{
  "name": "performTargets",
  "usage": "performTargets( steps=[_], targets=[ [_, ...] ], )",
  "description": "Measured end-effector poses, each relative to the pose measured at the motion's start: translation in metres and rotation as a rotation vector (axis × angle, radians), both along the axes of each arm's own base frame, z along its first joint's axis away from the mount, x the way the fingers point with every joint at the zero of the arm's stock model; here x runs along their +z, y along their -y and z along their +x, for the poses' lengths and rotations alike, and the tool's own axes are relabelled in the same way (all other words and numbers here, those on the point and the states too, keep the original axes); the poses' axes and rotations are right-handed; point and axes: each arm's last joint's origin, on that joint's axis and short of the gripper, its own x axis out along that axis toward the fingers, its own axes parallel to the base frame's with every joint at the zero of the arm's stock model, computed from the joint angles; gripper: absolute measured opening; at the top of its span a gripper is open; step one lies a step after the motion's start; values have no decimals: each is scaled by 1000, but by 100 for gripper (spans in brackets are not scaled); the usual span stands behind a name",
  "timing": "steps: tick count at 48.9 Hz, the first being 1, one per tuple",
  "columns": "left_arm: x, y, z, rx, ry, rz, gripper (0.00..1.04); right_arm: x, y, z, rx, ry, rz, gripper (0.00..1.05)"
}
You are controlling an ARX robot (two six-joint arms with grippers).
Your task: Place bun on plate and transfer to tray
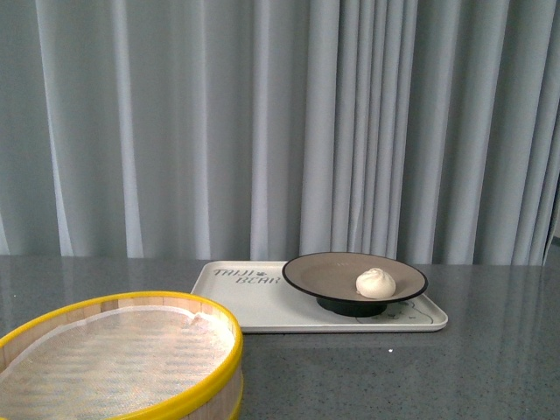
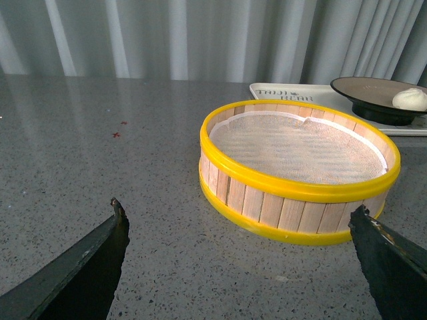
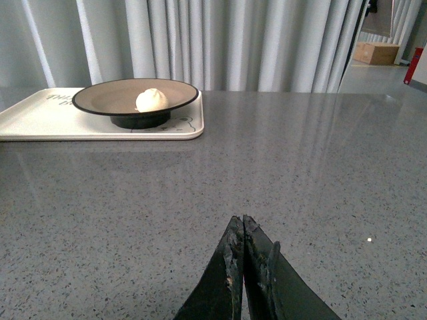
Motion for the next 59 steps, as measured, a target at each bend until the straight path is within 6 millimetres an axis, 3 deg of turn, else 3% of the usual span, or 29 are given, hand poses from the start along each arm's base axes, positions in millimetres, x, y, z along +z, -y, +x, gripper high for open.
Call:
performTargets(
  steps=[53, 59],
  targets=[
    [0, 0, 0, 0, 0, 0, 98, -3, 0, -23, 2, -1, 0, 2],
    [0, 0, 0, 0, 0, 0, 98, -3, 0, -23, 2, -1, 0, 21]
  ],
)
